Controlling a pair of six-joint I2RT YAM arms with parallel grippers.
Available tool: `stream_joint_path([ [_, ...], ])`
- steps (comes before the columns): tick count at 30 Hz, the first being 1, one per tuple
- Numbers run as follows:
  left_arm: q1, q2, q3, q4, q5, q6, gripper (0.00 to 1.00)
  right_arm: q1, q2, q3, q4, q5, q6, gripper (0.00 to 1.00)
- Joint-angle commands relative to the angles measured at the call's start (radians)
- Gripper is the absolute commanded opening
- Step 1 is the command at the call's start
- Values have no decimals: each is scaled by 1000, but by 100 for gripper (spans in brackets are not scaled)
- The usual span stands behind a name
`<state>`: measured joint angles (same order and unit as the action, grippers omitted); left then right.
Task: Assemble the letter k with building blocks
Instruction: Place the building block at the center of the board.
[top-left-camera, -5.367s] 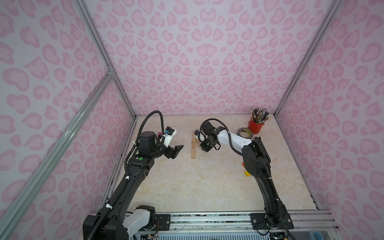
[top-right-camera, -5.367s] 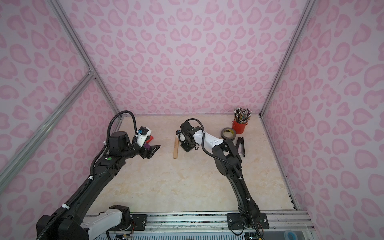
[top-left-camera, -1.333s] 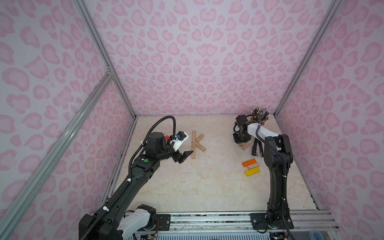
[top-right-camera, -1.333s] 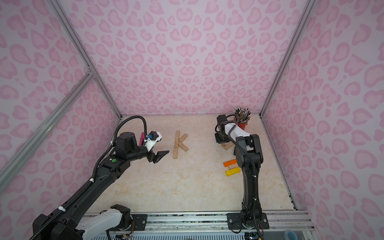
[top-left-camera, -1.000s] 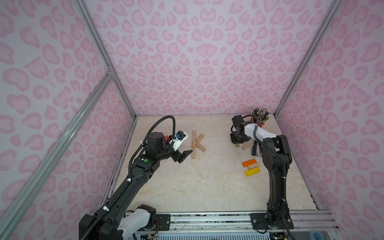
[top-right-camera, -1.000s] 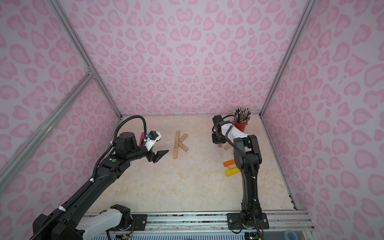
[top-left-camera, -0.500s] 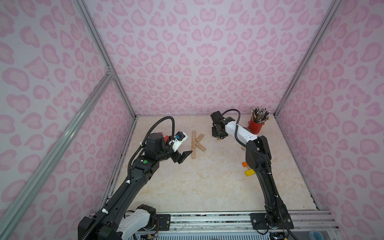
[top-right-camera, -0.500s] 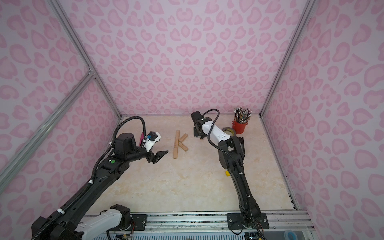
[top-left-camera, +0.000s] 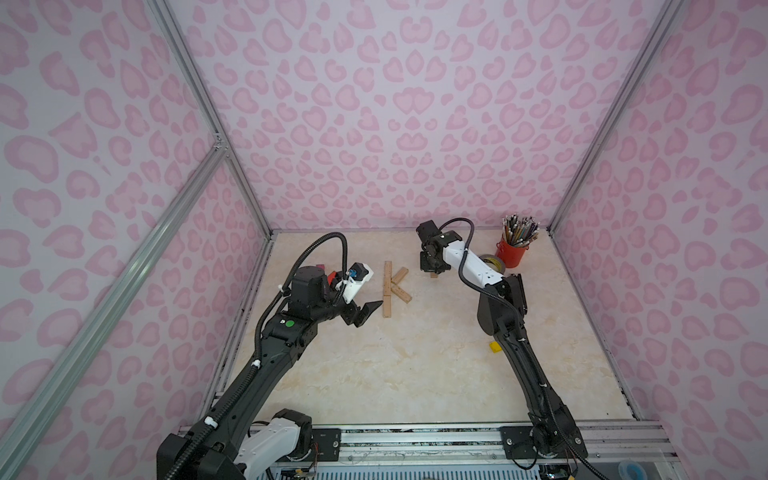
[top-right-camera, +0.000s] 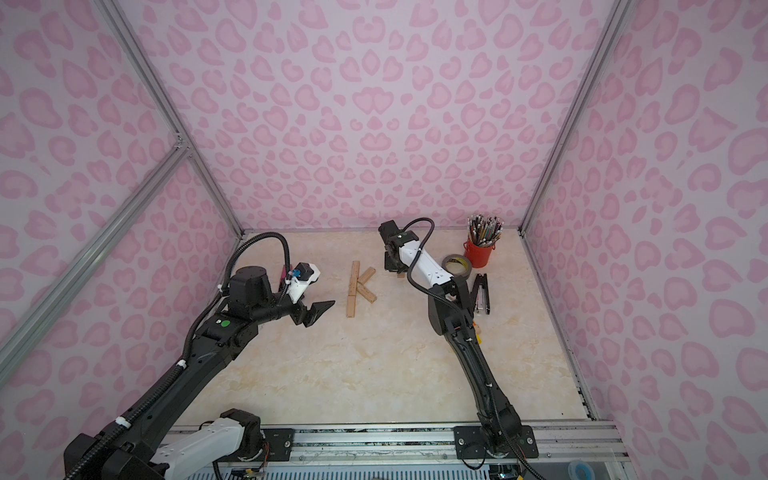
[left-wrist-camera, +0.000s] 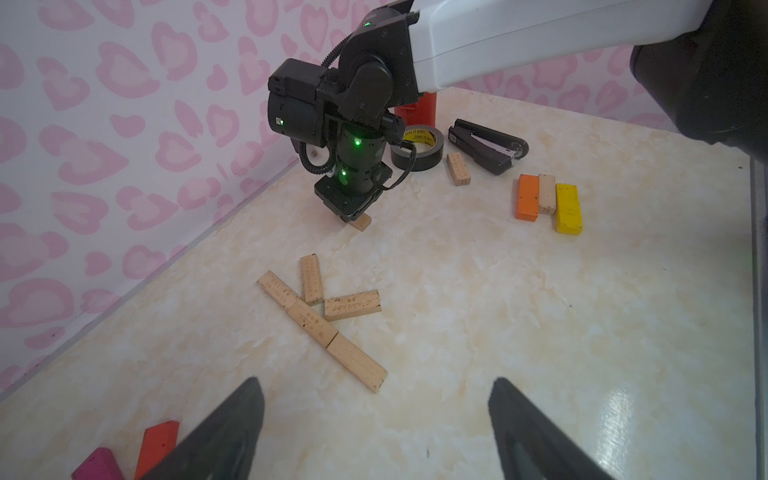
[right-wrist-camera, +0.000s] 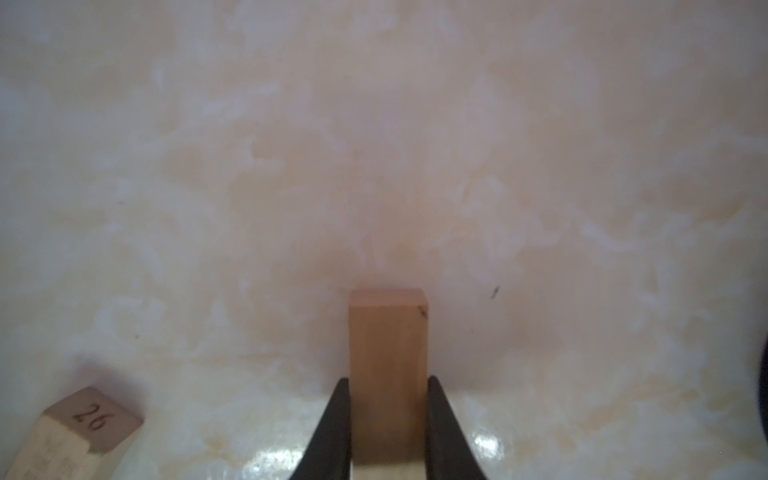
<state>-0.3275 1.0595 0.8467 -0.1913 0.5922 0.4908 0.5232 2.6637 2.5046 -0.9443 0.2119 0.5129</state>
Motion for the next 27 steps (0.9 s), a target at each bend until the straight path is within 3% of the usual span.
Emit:
stream_joint_path([
  [1,2,0,-1,13,6,-1,87,0,20,-1,-35,-16,16,24],
  [6,2,2,1,12,8,-3,87,-2,22,0,-37,-31,27,34],
  [17,4,-3,0,13,8,-4,87,-2,-44,-3,-39,-56,27,43],
  [23,3,-6,-1,16,11,-6,87,-2,-205,-99,-37,-37,4,52],
  [27,3,-5,-1,18,29,-6,87,-11,-359,-257,-21,6,-21,56],
])
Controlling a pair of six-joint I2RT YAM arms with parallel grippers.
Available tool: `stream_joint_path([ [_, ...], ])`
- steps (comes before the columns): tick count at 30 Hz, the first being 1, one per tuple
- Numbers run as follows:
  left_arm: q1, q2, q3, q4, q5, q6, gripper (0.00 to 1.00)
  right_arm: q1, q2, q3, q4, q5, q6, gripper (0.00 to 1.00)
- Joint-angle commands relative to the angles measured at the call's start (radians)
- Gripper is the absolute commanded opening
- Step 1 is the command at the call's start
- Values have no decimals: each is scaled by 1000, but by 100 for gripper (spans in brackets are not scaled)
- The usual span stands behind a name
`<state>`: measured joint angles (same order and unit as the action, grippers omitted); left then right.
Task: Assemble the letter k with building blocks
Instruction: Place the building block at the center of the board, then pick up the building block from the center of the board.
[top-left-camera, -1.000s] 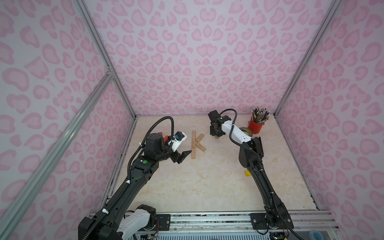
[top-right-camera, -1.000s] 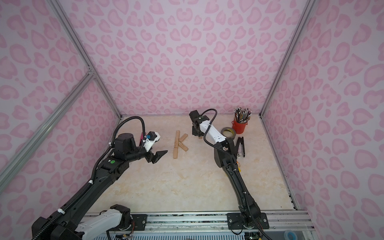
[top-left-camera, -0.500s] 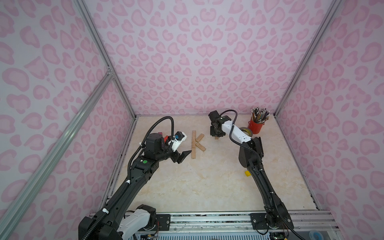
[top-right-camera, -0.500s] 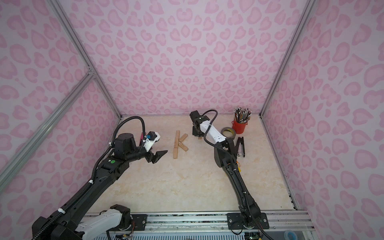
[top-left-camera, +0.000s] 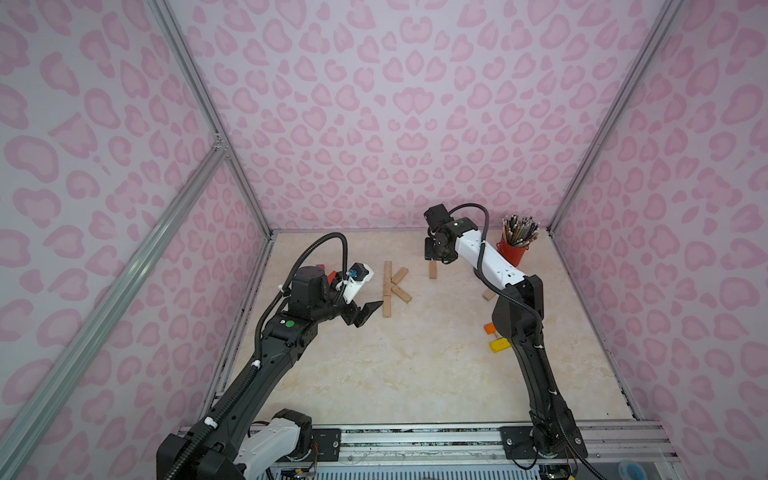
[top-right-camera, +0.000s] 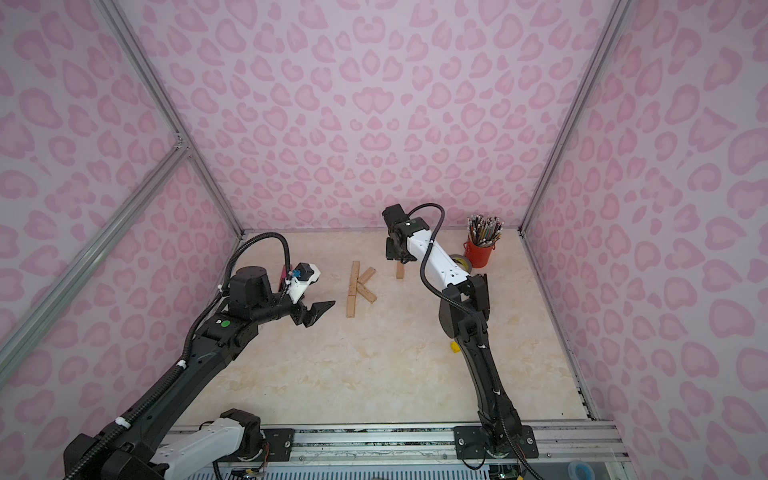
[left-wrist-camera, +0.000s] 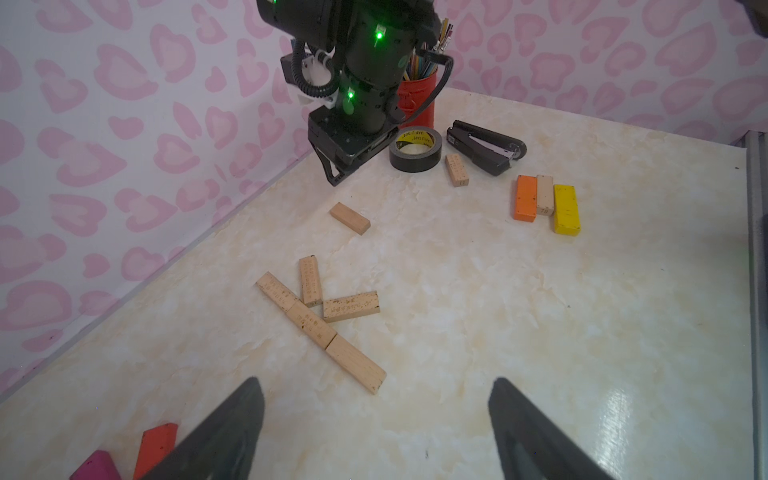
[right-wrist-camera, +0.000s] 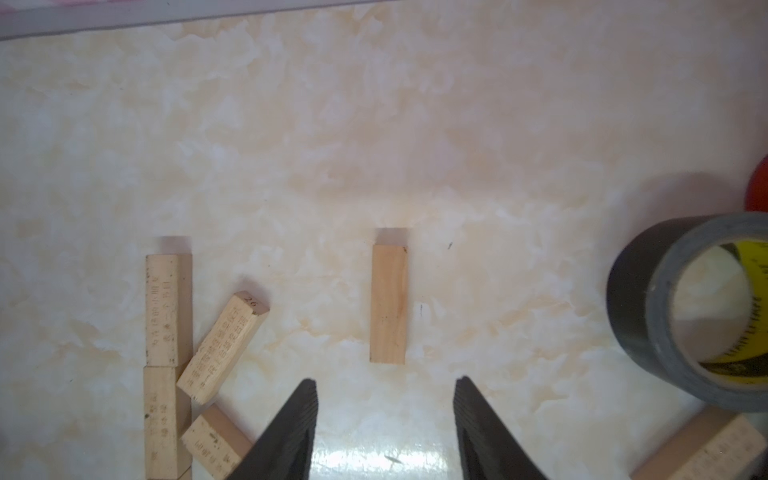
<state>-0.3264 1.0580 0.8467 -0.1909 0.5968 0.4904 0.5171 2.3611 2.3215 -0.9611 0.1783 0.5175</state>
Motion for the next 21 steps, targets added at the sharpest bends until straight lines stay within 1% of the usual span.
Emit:
stream_joint_path([
  [1,1,-4,0,19,31,-6,87,-7,-103,-134,14,50,-29,57],
  [7,1,-4,-4,29,75,-1,87,-57,-390,-536,195,69,-11,61],
  [12,0,3,0,27,78,-1,87,-132,-564,-833,352,52,11,65],
  [16,0,7,1,24,78,0,87,-199,-597,-966,410,38,61,65],
  [21,0,10,2,19,94,11,87,-233,-544,-1001,431,21,99,63],
])
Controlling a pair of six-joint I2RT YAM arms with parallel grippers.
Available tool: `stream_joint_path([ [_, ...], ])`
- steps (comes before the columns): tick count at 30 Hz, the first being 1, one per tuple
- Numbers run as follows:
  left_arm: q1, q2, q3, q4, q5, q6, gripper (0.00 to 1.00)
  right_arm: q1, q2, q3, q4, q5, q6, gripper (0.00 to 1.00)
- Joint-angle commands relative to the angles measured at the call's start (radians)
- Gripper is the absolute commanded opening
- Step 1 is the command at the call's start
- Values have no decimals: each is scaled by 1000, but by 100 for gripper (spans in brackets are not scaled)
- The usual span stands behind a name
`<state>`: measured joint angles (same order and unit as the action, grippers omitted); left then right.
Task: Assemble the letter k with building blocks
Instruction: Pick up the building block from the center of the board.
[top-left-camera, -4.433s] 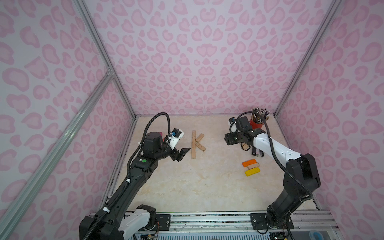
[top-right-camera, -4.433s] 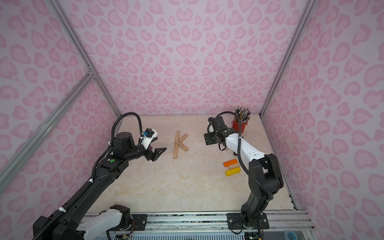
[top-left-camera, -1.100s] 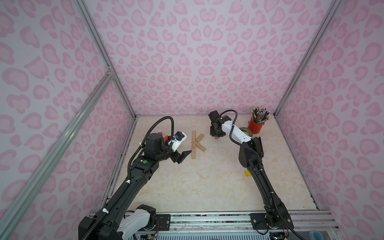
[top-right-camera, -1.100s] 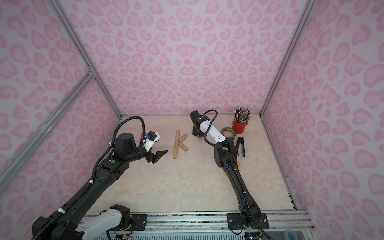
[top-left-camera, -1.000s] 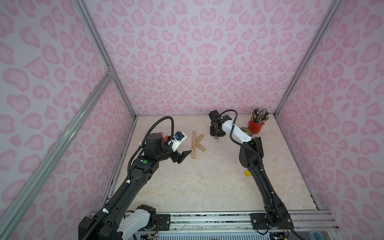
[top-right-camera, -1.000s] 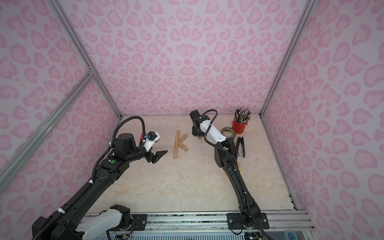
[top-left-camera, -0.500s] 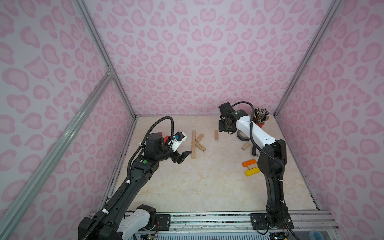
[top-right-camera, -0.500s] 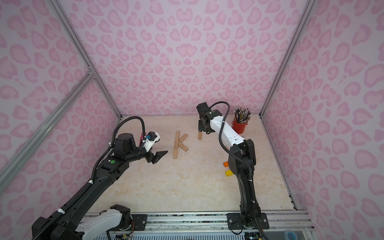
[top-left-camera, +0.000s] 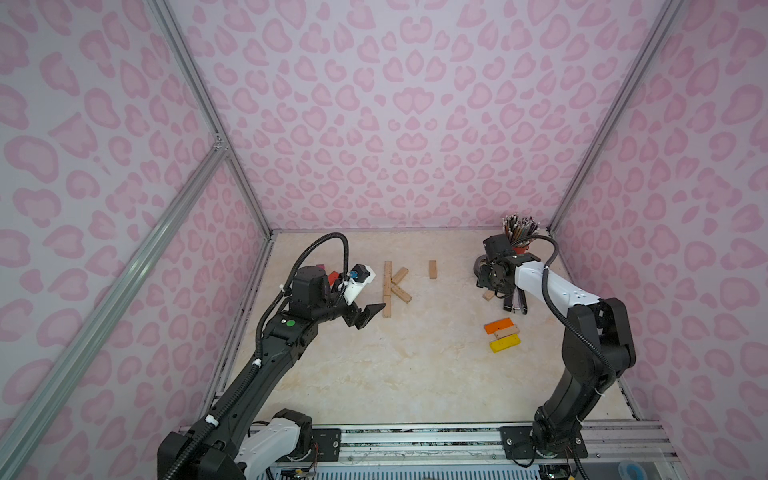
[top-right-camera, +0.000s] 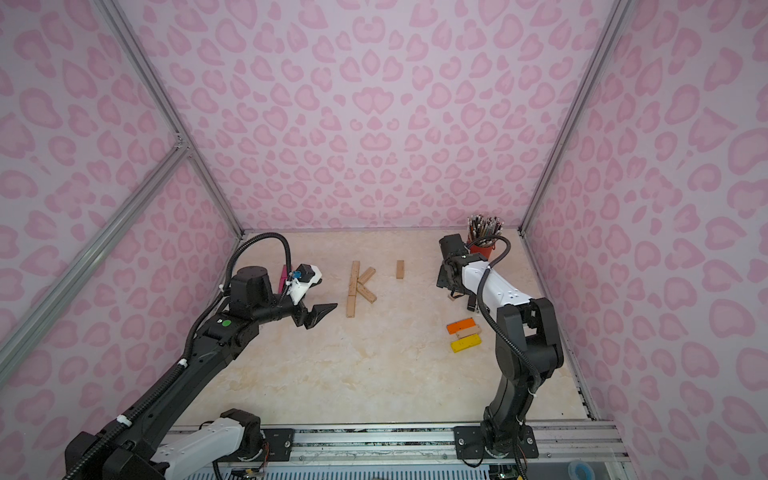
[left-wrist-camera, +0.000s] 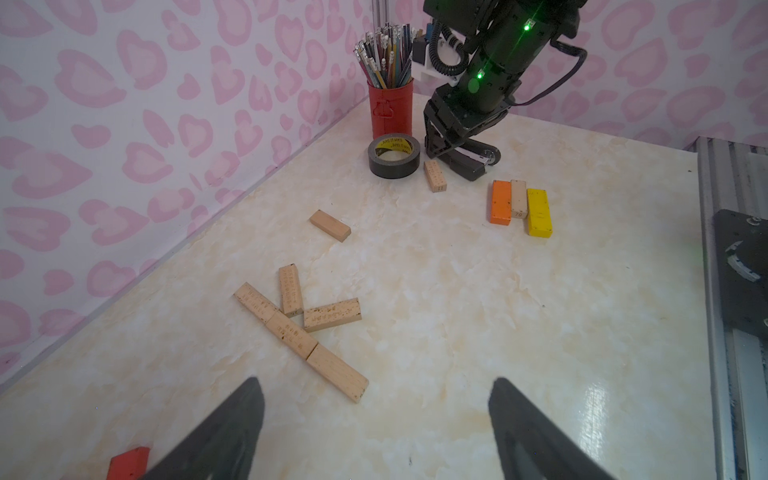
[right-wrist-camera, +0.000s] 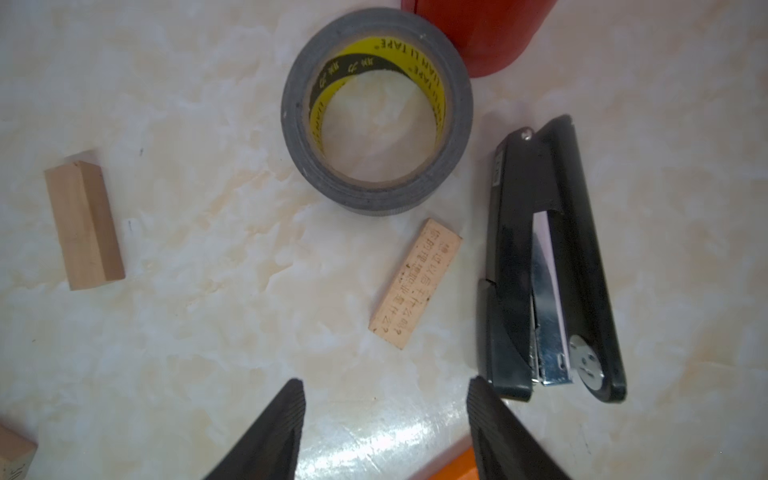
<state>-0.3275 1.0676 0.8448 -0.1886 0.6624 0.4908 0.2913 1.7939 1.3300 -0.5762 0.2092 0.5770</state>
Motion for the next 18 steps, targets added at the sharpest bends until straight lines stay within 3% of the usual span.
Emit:
stream_joint_path([
  [1,1,-1,4,17,33,12,87,-10,38,-12,48,-8,52,62],
  [15,2,-12,-4,14,13,23,87,-54,193,2,151,8,186,57],
  [18,2,-12,-5,14,10,23,87,-58,210,-4,156,-3,188,51],
])
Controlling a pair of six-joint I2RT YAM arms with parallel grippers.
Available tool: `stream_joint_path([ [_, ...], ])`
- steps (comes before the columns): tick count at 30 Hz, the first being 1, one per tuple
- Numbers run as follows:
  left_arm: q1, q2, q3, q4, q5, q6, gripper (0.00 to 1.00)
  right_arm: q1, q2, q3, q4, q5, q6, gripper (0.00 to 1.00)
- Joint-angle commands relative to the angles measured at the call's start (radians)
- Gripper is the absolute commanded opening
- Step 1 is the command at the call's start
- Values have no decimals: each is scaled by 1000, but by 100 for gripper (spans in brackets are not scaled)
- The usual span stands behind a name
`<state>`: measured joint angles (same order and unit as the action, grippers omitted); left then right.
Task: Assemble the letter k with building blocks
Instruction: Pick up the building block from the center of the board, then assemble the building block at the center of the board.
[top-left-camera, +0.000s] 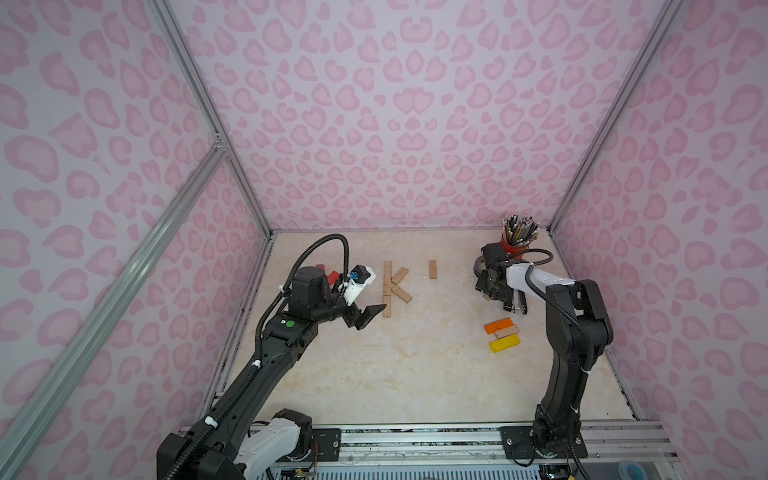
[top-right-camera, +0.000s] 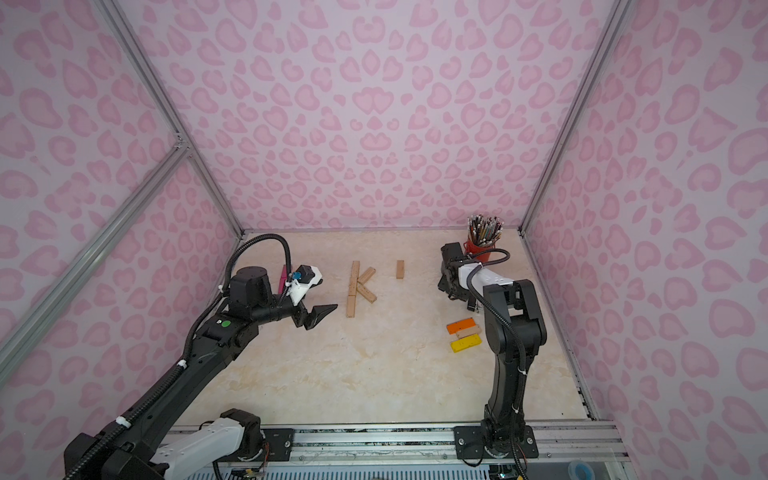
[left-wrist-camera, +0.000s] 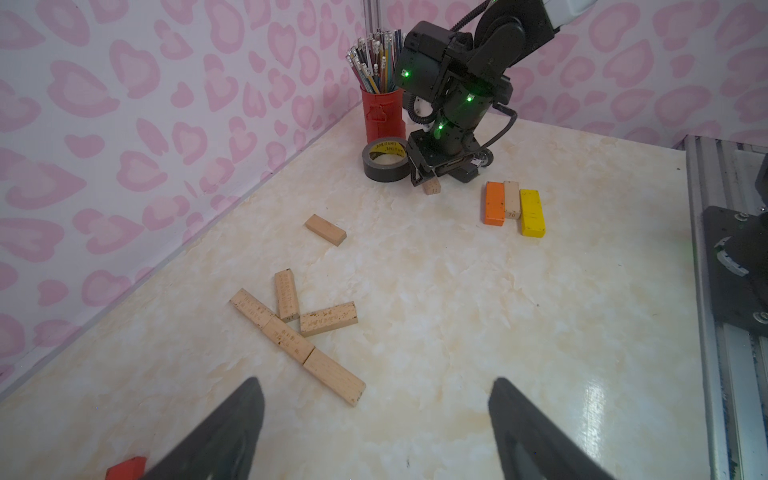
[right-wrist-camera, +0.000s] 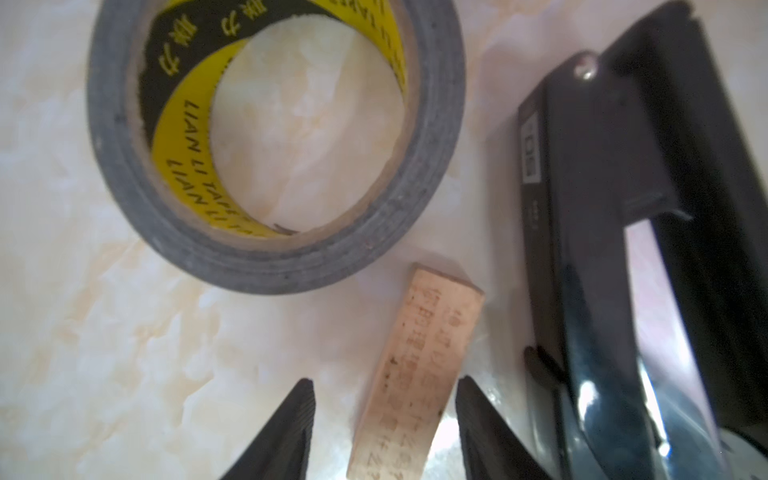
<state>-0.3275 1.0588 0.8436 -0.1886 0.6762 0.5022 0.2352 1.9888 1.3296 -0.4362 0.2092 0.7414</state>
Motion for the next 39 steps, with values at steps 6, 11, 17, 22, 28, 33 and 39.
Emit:
stream_joint_path([
  [6,2,3,-2,14,-5,9,87,-1,4,-40,27,-7,22,32],
  [11,2,3,-2,14,-5,8,87,-2,-13,-50,27,-14,-4,20],
  [17,2,1,-1,14,-6,6,87,5,-57,-55,43,-81,-82,13],
  [22,2,3,0,17,-7,1,87,39,-108,-60,59,-126,-139,12],
  [28,3,4,1,10,29,14,87,130,-136,-29,56,-161,-175,12],
  [33,1,22,4,-11,164,64,88,220,-122,16,37,-149,-170,12],
  [39,-12,40,3,-27,207,101,89,294,-67,67,34,-147,-148,12],
])
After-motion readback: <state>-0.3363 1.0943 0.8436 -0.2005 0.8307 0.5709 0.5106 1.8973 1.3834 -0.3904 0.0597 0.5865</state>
